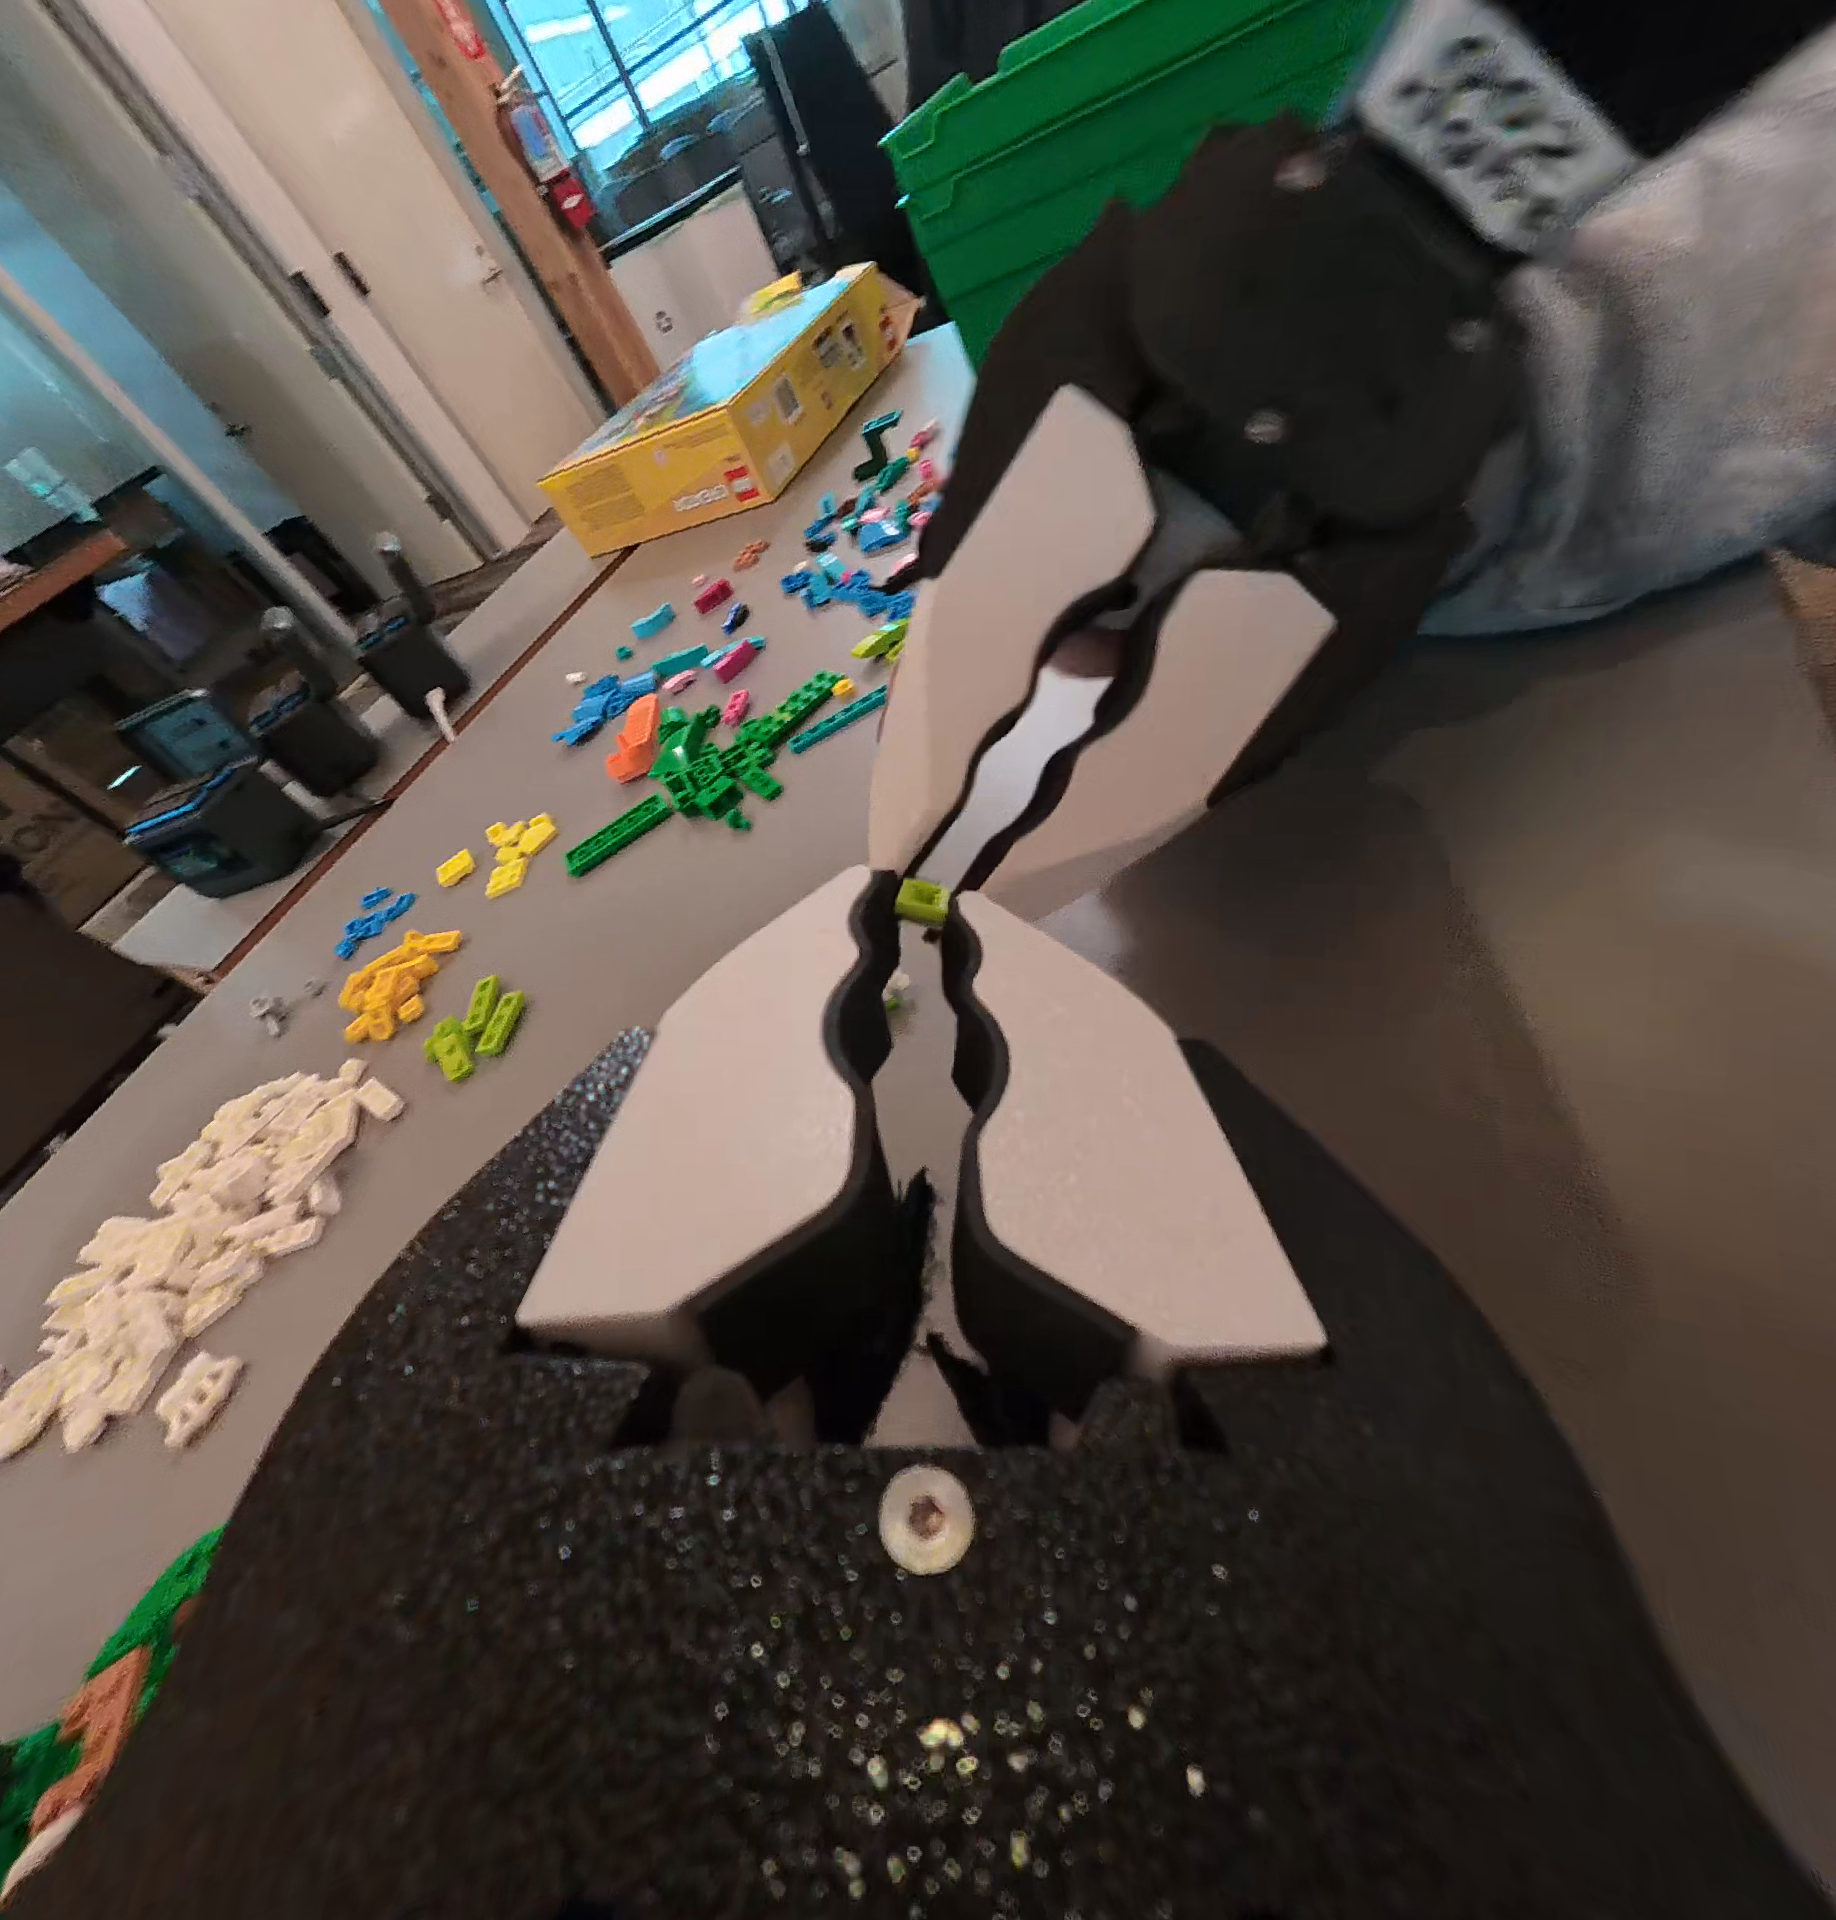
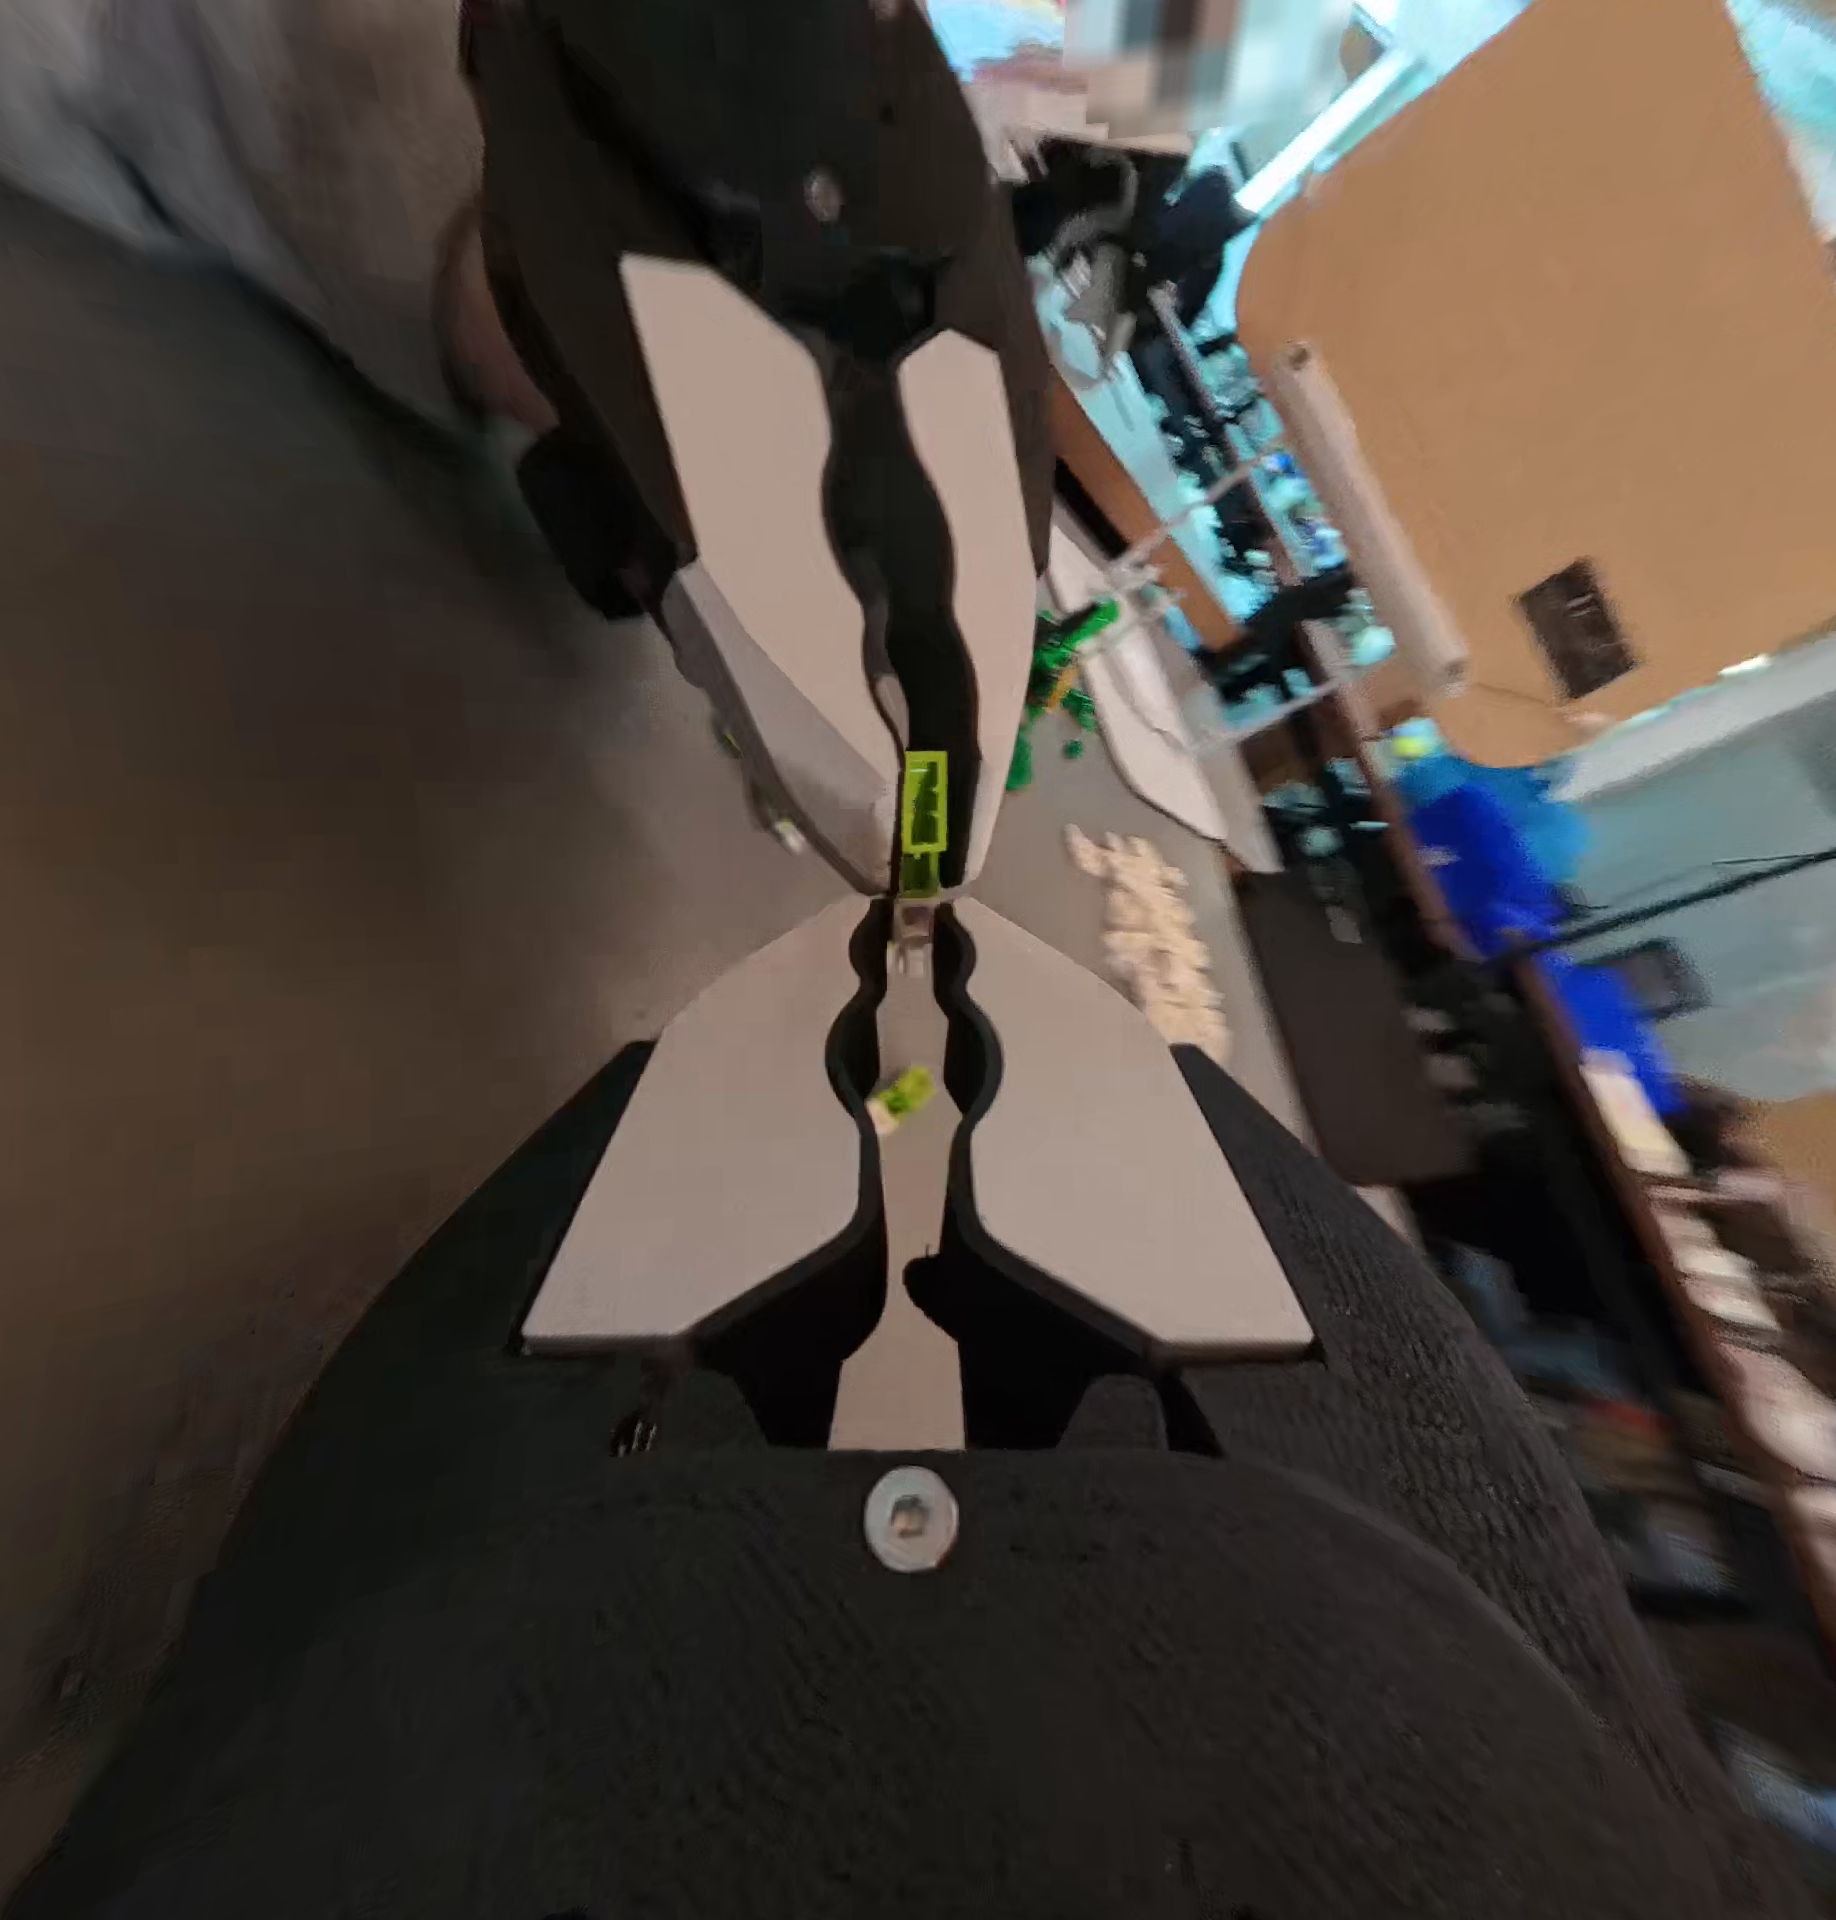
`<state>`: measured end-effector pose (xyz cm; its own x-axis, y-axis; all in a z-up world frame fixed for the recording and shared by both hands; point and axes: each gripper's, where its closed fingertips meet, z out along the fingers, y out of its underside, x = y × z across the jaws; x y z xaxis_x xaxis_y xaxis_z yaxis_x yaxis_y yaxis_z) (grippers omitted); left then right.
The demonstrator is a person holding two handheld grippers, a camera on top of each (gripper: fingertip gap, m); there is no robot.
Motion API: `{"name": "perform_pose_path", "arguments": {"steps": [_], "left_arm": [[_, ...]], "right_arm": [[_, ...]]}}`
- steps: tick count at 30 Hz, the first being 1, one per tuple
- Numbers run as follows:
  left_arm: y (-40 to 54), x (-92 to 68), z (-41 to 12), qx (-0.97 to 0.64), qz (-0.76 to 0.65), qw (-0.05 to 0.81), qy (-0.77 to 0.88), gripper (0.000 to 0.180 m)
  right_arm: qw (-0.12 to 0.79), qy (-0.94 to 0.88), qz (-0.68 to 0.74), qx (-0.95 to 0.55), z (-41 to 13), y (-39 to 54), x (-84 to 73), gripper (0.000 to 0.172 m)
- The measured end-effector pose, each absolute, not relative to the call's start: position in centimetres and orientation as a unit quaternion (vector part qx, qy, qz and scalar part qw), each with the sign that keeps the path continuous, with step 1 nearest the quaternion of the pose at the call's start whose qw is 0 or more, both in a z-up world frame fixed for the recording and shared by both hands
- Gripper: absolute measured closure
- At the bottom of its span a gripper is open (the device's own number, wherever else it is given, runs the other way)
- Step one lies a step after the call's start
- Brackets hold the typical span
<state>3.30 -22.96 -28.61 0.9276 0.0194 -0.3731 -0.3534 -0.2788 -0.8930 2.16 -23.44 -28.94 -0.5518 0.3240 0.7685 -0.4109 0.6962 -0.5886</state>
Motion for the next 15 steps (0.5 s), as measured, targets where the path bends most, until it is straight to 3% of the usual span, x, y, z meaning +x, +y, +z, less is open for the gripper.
{"name": "perform_pose_path", "arguments": {"steps": [5,15], "left_arm": [[-23.1,2.5,-27.8,-0.776,0.182,0.6,0.07,0.171],[-23.1,2.9,-26.6,-0.736,0.194,0.645,0.068,0.171]], "right_arm": [[0.617,-0.739,0.258,0.085,-27.6,-23.1,1.5,0.165],[0.677,-0.683,0.243,0.125,-26.2,-23.2,2.0,0.165]]}}
